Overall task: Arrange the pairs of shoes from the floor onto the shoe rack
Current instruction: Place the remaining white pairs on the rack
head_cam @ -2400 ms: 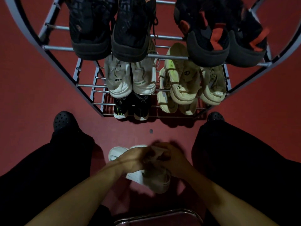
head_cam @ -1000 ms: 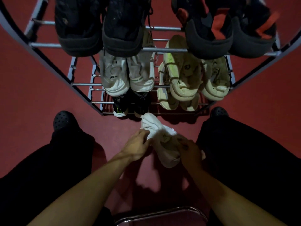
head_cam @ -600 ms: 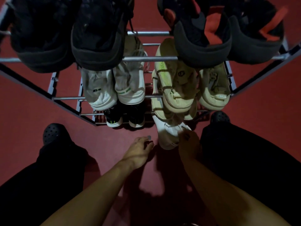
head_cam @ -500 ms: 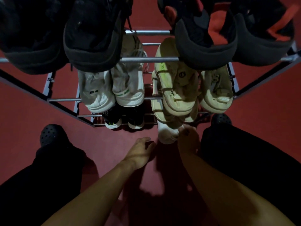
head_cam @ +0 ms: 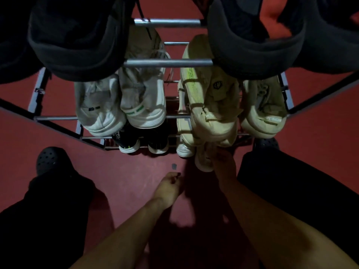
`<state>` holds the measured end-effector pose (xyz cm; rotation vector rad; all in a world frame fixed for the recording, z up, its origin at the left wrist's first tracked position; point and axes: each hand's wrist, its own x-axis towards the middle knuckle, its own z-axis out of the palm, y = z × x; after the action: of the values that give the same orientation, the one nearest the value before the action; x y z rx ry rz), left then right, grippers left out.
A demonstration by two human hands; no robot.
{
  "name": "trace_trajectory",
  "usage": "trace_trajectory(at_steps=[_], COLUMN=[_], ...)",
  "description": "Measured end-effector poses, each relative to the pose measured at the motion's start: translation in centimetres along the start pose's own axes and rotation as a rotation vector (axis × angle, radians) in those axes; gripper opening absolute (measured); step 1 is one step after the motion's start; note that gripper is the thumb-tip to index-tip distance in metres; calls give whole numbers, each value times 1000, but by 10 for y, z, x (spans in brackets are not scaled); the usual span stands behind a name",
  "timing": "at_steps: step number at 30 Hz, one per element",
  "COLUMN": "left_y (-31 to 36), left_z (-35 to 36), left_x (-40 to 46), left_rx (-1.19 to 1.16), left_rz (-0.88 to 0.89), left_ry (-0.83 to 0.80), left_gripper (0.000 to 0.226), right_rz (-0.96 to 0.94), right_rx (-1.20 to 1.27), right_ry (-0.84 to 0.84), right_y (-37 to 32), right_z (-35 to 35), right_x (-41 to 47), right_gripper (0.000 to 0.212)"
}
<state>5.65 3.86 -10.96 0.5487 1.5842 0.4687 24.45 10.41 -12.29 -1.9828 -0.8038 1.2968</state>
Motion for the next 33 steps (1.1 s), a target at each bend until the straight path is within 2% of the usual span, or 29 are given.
trace_trajectory(at_steps=[2,3,5,6,8,10,11,12,16,20,23,28,33], left_y=[8,15,23,26,31,34,37,40,44,45,42,48,52], left_z=[1,3,7,8,8,9,11,13,21,24,24,30,31], left_x=[3,6,15,19,26,32,32,33,34,35,42,44,37], left_rx=[-10,-65,-161,-199,-223,-236,-243,-263,-272,-269,-317,-356,-316], left_rz=[-3,-12,-39,-41,-39,-46,-45,-42,18,20,-4,-32,-9], left_ry=[27,33,46,36,-21,-80,-101,-125,-174,-169,-176,-153,-147], left_gripper=[21,17,11,7,14,43,50,49,32,34,39,36,38], right_rz=[143,300,561,583,558,489,465,446,352,311,303,249,244], right_rx=[88,183,428,525,630,637,642,661,710,680,686,641,631], right_ry=[-2,-52,-224,-277,-306,-244,-190,-151,-104,-90,-51,30,43], right_y=[17,24,31,31,30,34,37,39,41,34,33,33,37], right_z=[2,3,4,5,7,10,10,10,4,-3,-6,-8,-4], right_x=[-1,-4,-10,-13,-12,-9,-7,-6,7,10,13,16,9], right_gripper=[28,28,18,17,17,22,29,34,24,21,39,29,34])
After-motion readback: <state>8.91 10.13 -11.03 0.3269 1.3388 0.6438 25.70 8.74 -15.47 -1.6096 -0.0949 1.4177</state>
